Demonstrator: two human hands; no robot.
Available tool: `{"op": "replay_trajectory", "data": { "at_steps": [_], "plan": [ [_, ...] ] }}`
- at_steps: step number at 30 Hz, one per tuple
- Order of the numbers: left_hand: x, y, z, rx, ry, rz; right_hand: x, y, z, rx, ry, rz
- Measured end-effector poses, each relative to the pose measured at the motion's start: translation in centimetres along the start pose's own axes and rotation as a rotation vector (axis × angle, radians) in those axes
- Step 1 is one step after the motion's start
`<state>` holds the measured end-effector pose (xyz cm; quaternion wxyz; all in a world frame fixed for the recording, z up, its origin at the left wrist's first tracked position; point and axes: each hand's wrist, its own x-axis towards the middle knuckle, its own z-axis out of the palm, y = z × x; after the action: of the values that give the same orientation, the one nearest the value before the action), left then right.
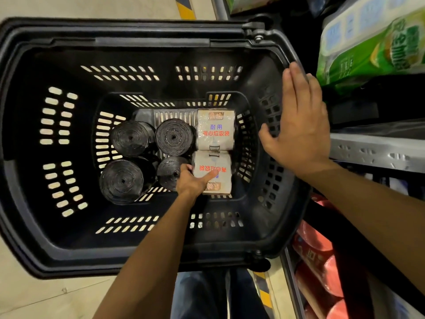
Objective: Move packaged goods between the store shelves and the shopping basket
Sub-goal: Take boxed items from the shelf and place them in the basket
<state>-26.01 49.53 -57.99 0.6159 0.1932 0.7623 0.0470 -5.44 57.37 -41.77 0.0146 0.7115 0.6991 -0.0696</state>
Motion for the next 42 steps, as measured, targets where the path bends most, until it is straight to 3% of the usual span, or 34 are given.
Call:
{"op": "replay_trajectory", "data": {
  "at_steps": [13,22,27,34,42],
  "plan": [
    [-0.4,0.7,2.6,-0.035,0.028,0.039,-0.1,-0.1,0.1,-0.081,0.0,-0.003],
    [-0.9,1.3,3.6,0.211,0.152,0.045,-0.1,-0.2,0.0,-0.102,-0.01,0.001],
    [-1.6,1.8,3.2,0.536,0.203,0.064,-0.1,-0.3,0.0,-0.104,-0.009,0.001],
    [-2.1,2.2,3.6,0.438,0.174,-0.006,-0.2,-0.4,-0.1,-0.091,-0.018,0.008],
    [-3.5,2.6,3.7,0.434,0.242,0.089,-0.6,-0.3,-0.2,-0.087,-0.04,0.021]
  ]
}}
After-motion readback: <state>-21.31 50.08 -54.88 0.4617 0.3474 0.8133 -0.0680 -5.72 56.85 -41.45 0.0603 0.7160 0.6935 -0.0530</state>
